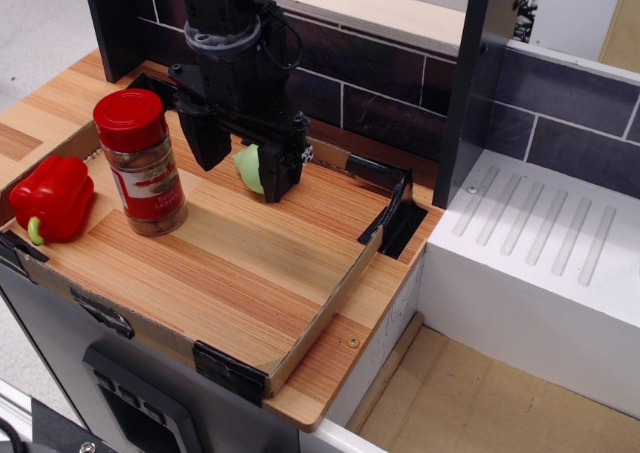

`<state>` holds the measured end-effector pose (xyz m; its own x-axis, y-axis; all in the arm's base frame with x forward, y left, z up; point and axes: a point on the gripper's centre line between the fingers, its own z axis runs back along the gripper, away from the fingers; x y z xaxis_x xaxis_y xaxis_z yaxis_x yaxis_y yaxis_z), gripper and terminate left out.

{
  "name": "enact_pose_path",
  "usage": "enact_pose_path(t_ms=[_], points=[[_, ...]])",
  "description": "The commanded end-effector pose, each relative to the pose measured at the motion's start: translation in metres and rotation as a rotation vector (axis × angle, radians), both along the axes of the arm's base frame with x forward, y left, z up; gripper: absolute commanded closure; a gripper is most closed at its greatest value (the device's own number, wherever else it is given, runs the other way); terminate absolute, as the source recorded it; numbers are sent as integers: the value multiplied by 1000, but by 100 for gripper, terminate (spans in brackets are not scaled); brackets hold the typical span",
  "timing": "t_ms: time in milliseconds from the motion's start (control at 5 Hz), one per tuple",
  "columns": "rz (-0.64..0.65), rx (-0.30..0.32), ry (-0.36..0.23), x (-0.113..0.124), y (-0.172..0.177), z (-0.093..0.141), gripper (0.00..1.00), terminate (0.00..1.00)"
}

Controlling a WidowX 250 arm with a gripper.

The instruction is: Topple basil bottle

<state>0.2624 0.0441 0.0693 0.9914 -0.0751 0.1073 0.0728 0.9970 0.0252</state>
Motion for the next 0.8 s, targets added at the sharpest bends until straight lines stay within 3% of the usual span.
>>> enact_pose_path(t_ms=[0,200,400,600], points=[[0,0,0,0,0,0,0,0],[-206,-52,19,3,8,7,0,0],[-401,-64,-19,11,14,21,0,0],[-651,-19,-6,15,17,29,0,0]])
